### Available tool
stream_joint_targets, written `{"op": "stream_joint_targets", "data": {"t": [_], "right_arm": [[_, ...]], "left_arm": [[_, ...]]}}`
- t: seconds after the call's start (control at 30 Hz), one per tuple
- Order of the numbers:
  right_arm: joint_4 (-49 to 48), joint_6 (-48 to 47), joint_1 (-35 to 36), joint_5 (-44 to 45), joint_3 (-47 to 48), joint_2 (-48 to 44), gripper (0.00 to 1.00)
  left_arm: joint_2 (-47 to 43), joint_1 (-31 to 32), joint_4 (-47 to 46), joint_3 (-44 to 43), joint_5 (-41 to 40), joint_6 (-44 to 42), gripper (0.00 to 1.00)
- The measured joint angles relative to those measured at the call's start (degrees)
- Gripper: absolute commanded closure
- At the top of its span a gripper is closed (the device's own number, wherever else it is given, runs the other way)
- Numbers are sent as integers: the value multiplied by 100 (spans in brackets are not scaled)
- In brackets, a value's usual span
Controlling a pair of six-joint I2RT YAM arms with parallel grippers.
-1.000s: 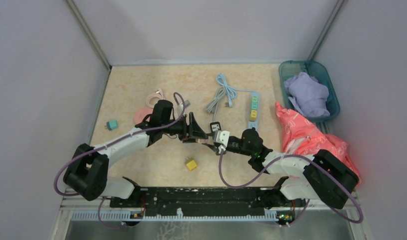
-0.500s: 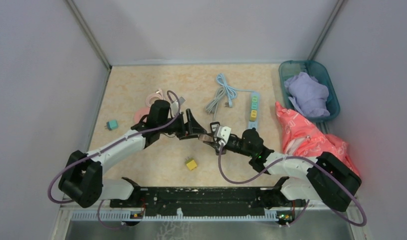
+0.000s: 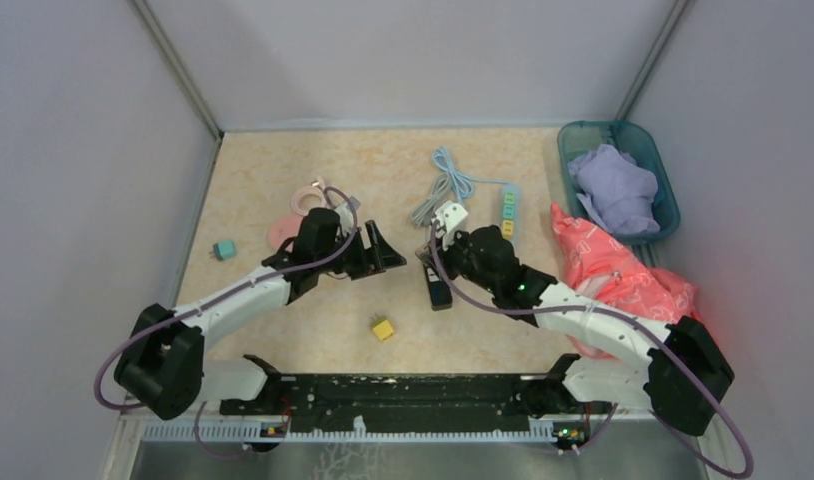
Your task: Insert the plug
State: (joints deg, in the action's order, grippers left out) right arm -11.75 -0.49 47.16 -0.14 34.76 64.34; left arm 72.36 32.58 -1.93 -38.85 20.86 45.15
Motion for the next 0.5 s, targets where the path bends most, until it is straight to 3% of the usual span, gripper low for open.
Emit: {"op": "stream_joint_targets", "data": {"t": [0.5], "right_arm": [[2815, 1799, 0, 1639, 1749, 723, 100]], "left_arm": [[1202, 586, -350, -219, -428, 308, 27]]}}
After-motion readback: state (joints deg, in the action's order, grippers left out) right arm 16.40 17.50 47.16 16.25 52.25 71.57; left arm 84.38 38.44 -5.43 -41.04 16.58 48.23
